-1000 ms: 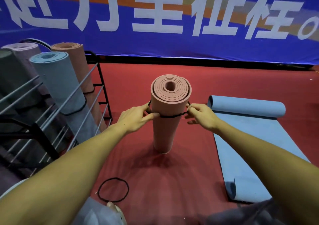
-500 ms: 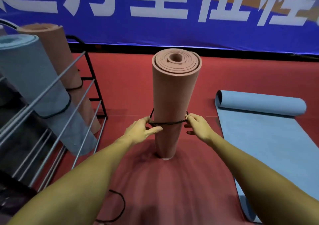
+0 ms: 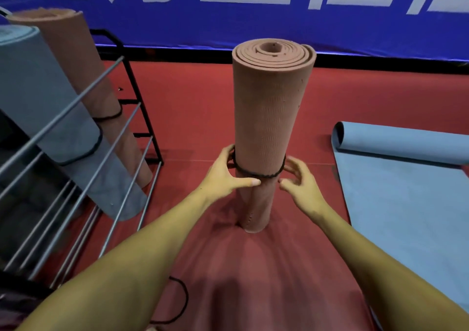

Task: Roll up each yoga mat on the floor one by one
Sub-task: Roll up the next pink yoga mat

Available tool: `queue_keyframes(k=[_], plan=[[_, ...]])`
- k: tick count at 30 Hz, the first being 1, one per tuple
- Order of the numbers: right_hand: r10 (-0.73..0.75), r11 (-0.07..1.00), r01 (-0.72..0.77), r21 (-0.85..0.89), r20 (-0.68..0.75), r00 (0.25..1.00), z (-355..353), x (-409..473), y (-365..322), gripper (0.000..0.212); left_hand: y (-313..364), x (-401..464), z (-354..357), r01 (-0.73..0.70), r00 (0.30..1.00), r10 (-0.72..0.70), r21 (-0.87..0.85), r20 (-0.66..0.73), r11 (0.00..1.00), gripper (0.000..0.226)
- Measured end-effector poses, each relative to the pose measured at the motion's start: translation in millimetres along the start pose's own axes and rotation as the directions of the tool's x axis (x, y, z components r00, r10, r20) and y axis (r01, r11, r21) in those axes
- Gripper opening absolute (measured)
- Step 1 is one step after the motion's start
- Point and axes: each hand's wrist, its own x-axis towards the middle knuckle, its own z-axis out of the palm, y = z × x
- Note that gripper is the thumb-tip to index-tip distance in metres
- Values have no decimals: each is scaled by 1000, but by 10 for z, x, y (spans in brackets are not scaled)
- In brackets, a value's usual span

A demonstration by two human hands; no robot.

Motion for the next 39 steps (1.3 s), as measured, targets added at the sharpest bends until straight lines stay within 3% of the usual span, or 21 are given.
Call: queue_keyframes(k=[3,11,23,30,39], plan=[[-46,991,51,-125,44,998,78,-7,106,87,6,40,105,27,1000,-27,-17,16,999,125],[-108,994,108,-25,-1,994,376,-113,24,99,77,37,66,-27,987,14,-79,-159,997,113],[-286,939,259,-227,-94,954,659,-698,-943,125,1743,-366,-888,-297,946,292,-12,-144,955,107],[-354,929,323,-178,-183,917,1068,-1110,-1779,109,2666,-1238,-1715,-442,880,439,25,-180,897,97],[-527,849,515,-114,-128,840,1816,-1195,-3066,96,3437,-2202,-2845,-575,729,612,212,-306,790,89]])
